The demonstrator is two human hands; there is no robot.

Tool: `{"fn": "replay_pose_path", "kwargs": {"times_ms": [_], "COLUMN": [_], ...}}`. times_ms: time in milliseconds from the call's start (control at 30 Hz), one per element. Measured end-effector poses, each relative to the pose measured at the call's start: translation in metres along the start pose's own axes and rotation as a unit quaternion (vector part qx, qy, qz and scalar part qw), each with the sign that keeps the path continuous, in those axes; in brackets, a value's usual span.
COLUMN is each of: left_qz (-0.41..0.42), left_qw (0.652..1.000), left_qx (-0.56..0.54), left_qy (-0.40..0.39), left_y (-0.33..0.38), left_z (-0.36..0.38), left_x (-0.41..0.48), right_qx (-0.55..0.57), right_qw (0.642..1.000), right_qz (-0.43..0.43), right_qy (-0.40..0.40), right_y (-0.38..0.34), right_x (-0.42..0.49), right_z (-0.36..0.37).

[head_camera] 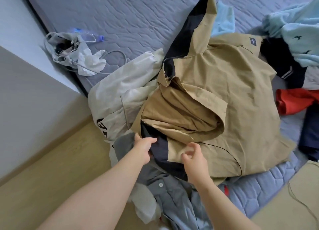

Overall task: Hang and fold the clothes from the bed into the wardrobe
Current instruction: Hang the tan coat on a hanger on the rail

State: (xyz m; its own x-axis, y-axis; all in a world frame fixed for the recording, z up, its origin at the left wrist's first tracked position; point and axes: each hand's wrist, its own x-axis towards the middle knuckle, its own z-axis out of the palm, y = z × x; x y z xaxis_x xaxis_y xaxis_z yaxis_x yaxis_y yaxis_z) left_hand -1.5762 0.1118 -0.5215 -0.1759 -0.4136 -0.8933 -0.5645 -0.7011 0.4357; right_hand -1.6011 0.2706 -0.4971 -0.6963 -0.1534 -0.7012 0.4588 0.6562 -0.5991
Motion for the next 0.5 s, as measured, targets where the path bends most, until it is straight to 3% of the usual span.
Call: {"fn": "replay_pose_path", "kwargs": {"times_ms": [267, 500], "left_qz": [0.076, 0.214], "left_qw": [0.976, 0.936], "left_qx": [0.01, 0.044], "left_qy": [-0.202, -0.276], "left_y": [0.042, 0.085], "left_z": [-0.034, -0.054], "left_x": [-0.082, -0.178], "right_qx": [0.014, -0.117], "right_qw": [0.992, 0.963], "right_qz": [-0.115, -0.237], "right_qy": [0.046, 0.051], "right_y": [-0.039, -0.096], "right_x": [-0.038, -0.091], "right_z": [-0.017, -0.031]}}
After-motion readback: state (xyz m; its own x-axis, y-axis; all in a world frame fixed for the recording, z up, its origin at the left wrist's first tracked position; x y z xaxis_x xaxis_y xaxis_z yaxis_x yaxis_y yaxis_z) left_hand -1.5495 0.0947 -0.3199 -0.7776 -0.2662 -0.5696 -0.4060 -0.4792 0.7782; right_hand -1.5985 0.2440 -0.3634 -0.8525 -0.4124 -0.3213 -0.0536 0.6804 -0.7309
